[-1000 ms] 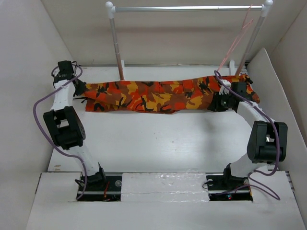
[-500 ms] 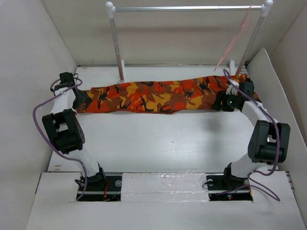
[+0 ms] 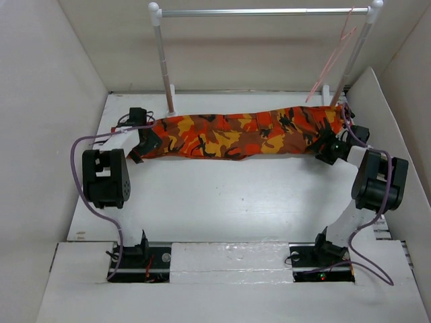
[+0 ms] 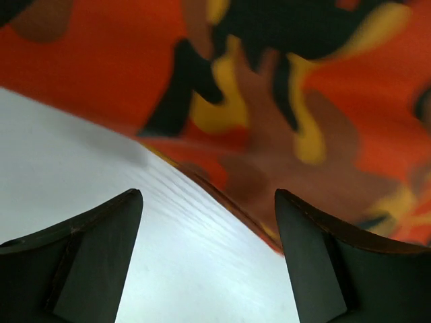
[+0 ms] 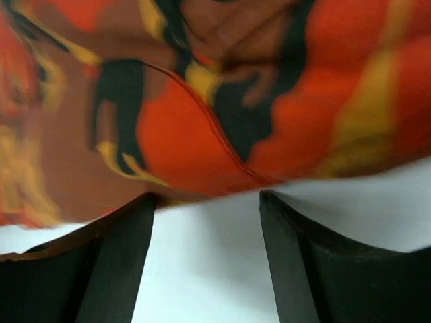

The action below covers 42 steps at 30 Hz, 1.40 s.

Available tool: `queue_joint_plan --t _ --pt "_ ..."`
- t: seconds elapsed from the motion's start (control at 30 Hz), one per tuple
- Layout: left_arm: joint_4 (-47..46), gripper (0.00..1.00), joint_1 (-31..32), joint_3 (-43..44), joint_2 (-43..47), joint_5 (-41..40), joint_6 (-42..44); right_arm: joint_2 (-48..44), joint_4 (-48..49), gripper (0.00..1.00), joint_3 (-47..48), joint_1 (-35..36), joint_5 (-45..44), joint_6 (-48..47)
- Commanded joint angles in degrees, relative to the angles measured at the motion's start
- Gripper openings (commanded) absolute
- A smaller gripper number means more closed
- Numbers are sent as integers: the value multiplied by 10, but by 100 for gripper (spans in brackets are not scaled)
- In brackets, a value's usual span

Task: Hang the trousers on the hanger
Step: Fold the trousers at the center of the board.

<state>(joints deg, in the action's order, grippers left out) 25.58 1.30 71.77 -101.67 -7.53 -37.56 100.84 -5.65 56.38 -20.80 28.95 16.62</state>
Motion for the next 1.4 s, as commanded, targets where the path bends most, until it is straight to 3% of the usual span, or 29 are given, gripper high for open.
queue_joint_plan --t 0.0,0.03,0.1,0.13,0.17,0.2,0.53,0.7,0.8,0.83,0.93,1.1,1.27,1.37 --pt "-5 75 -18 21 -41 9 -8 18 93 70 -19 8 -4 77" --pt "-5 74 -18 33 -51 5 -9 19 104 68 -25 8 -9 87" --pt "-3 68 -18 41 -81 -25 -16 16 123 47 -36 14 -21 104" --pt "16 66 -26 52 -92 -30 -21 16 123 17 -38 14 -34 104" --pt "23 63 -42 57 -99 -30 -22 15 119 4 -39 14 -39 103" --pt "24 63 -52 56 -106 -30 -23 14 108 0 -41 14 -40 97" --pt "-7 50 -278 -68 -65 -11 -36 -210 -4 0 -207 -12 -51 -14" --pt "5 50 -285 -93 -28 -21 -47 -348 -127 0 -295 -35 -34 -90" --pt "2 50 -277 -125 28 3 -59 -413 -174 13 -325 -54 -12 -116" --pt "-2 50 -269 -131 45 12 -60 -423 -187 31 -323 -54 10 -124" --pt "8 49 -193 -126 98 11 -54 -439 -238 59 -280 -54 37 -142" --pt "27 49 -22 -71 147 -49 -47 -436 -330 73 -152 -67 -9 -192" --pt "-74 52 93 -66 153 52 -11 -420 -315 76 -120 -148 -29 -140" --pt "-68 52 151 -21 101 72 11 -392 -266 76 -148 -223 13 -111"
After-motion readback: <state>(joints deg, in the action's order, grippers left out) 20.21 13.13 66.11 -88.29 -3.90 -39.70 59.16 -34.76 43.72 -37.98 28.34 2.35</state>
